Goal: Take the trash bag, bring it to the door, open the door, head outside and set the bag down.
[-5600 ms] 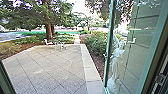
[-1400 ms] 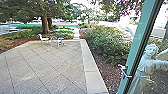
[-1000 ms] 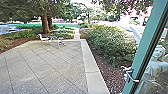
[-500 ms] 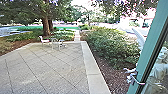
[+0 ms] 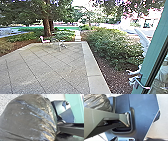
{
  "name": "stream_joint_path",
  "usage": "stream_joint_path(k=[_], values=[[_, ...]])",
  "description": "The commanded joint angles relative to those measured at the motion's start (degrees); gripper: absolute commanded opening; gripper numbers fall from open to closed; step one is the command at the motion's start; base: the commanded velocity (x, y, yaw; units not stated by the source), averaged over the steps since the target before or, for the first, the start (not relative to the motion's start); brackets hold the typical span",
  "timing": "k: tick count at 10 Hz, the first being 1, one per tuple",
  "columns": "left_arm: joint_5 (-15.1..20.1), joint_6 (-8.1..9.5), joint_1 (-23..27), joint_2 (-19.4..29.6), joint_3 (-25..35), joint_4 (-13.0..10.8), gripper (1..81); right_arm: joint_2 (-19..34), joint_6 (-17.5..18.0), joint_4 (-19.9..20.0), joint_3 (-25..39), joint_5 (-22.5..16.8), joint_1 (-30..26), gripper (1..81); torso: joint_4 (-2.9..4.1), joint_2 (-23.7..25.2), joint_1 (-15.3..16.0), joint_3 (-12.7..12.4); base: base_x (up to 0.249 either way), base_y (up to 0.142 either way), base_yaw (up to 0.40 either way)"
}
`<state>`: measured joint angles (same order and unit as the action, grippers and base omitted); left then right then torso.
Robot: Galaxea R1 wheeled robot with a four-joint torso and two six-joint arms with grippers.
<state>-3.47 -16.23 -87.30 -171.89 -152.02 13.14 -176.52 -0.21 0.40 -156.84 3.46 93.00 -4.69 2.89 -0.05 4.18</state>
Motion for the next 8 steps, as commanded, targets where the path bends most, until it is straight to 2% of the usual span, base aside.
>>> stream_joint_path(k=[1,3,6,7,8], values=[[3.21,0.05,2.61,0.14,0.23,0.13,1.0,-0.17,-0.14,-0.14,0.23,-3.2,-1.98,81.1,0.0,0.0,0.05,0.0,0.078,0.0,0.0],[3.21,0.05,2.61,0.14,0.23,0.22,1.0,-0.09,-0.14,-0.05,0.23,-3.2,-1.89,81.1,0.0,-0.02,0.05,0.0,0.074,0.0,0.0],[3.3,0.14,2.61,0.14,0.23,0.31,1.0,-0.09,-0.06,-0.05,0.23,-3.2,-1.81,81.1,0.0,-0.05,0.08,0.02,0.0,0.0,0.0],[3.3,0.14,2.7,0.22,0.23,0.22,1.0,-0.17,-0.06,-0.14,0.32,-3.2,-1.98,81.1,5.19,-0.02,0.06,0.02,0.0,0.0,0.0],[3.3,0.14,2.69,0.22,0.23,0.22,1.0,-0.17,-0.14,-0.14,0.23,-3.2,-1.98,81.1,5.7,-0.02,0.05,0.02,0.0,0.0,0.0]])
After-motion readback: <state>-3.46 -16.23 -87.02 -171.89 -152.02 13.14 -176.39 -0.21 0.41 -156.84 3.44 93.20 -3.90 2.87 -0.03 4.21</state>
